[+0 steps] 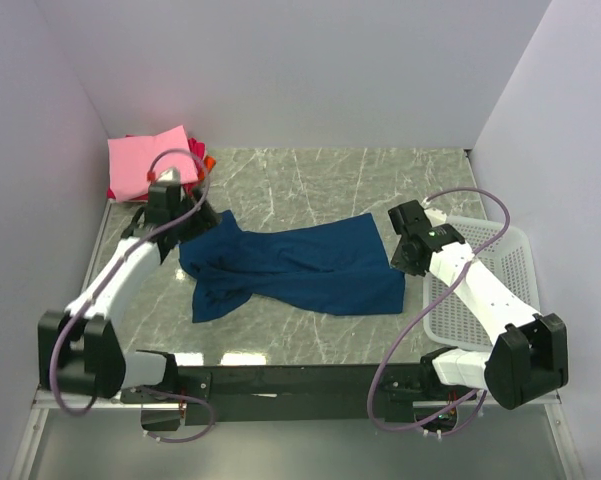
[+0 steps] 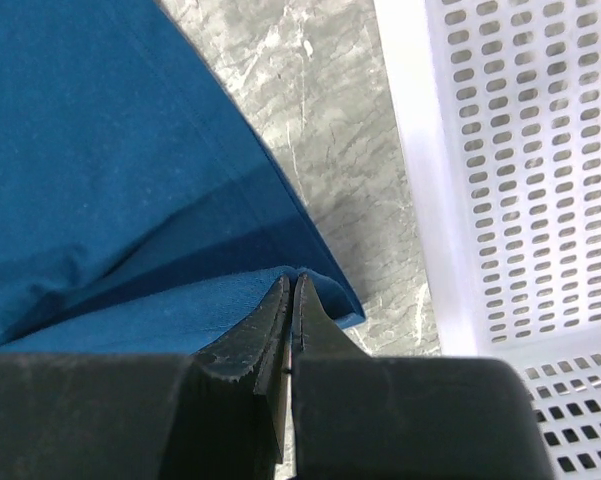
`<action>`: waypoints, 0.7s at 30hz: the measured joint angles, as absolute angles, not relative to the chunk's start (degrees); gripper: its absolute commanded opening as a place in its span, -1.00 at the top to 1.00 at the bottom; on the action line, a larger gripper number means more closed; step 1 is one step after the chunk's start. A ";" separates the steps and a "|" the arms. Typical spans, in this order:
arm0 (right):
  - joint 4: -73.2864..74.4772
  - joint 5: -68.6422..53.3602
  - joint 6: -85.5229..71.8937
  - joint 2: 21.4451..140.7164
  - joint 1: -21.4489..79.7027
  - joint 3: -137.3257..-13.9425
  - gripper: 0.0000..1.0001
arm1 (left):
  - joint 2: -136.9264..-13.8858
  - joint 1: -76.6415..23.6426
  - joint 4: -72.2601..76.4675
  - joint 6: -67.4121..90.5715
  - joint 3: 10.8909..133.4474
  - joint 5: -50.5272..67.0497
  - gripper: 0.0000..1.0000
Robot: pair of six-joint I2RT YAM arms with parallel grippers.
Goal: Fold and stack the t-shirts
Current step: Flatten the tshirt out
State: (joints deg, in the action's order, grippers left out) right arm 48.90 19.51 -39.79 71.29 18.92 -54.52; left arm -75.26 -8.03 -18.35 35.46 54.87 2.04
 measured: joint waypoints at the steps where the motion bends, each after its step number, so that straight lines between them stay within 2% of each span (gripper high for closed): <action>1: 48.73 19.31 -39.83 71.20 18.92 -54.26 1.00 | -72.51 -7.77 -18.37 36.64 51.79 1.37 -0.47; 6: 48.69 18.46 -39.94 71.07 18.85 -52.95 1.00 | -61.49 -7.20 -25.71 42.37 38.94 -1.21 -0.46; 13: 47.90 17.63 -39.92 71.13 18.85 -52.93 1.00 | -53.43 -7.22 -33.34 49.21 35.70 -5.08 -0.31; 18: 46.81 16.71 -39.94 71.20 18.85 -52.90 1.00 | -53.84 -7.22 -34.74 54.04 33.12 -4.54 -0.23; 21: 45.71 16.16 -39.92 71.18 18.83 -52.31 1.00 | -56.84 -7.33 -36.53 56.12 32.58 -4.99 -0.26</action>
State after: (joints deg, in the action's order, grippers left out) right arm 45.71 16.16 -39.92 71.18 18.83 -52.31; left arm -56.84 -7.33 -36.53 56.12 32.58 -4.99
